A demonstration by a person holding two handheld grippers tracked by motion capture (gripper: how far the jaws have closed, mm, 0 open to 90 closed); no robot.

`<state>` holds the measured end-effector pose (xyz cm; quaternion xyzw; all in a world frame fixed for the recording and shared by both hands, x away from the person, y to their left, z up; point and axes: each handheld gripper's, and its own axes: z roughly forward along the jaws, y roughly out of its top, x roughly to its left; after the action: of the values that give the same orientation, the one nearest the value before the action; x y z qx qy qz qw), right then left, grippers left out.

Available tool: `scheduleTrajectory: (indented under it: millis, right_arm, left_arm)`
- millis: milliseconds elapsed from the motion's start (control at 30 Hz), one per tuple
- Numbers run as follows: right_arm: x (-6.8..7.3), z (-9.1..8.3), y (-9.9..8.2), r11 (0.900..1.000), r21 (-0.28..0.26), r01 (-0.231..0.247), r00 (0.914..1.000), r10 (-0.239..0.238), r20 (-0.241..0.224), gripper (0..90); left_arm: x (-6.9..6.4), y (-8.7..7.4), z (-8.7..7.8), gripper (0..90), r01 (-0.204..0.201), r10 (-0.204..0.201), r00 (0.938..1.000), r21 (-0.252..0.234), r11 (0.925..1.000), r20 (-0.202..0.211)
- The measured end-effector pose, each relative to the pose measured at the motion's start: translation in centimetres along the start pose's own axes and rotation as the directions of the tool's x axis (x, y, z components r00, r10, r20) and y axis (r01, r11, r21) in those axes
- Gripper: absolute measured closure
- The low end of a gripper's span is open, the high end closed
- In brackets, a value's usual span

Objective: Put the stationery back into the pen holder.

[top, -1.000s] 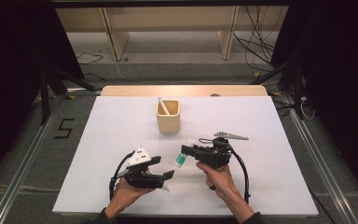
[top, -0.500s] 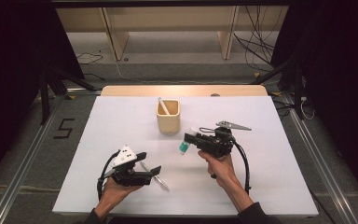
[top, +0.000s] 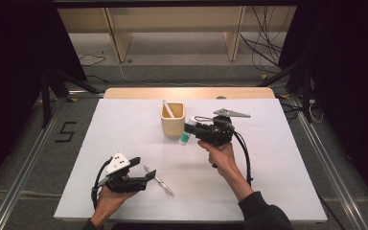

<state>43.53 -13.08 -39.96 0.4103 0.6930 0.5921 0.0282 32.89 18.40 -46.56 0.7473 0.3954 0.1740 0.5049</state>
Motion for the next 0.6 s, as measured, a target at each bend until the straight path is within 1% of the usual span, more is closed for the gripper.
scheduleTrajectory:
  millis: [67,167,367,600]
  right_arm:
    - [0.0,0.4,0.6,1.0000,0.002,0.009,0.9999,-0.009,0.008,65.6]
    - [0.1,1.0,1.7,0.9998,0.001,0.018,0.9997,-0.018,0.015,65.6]
    - [0.4,2.2,3.6,0.9991,-0.002,0.043,0.9988,-0.043,0.026,65.6]
    - [0.8,3.5,5.0,0.9986,0.007,0.052,0.9979,-0.053,0.038,65.6]
  left_arm:
    - [0.2,-0.1,-0.2,20.2,0.008,-0.008,1.0000,-0.005,1.0000,-0.004]
    - [0.3,-0.3,-0.3,19.8,0.013,-0.013,0.9999,0.003,0.9999,-0.005]
    - [0.3,-0.5,-0.3,19.6,0.009,-0.009,1.0000,0.009,0.9999,-0.003]
    - [0.5,-0.6,-0.5,19.5,0.012,-0.012,0.9998,-0.002,0.9999,-0.013]
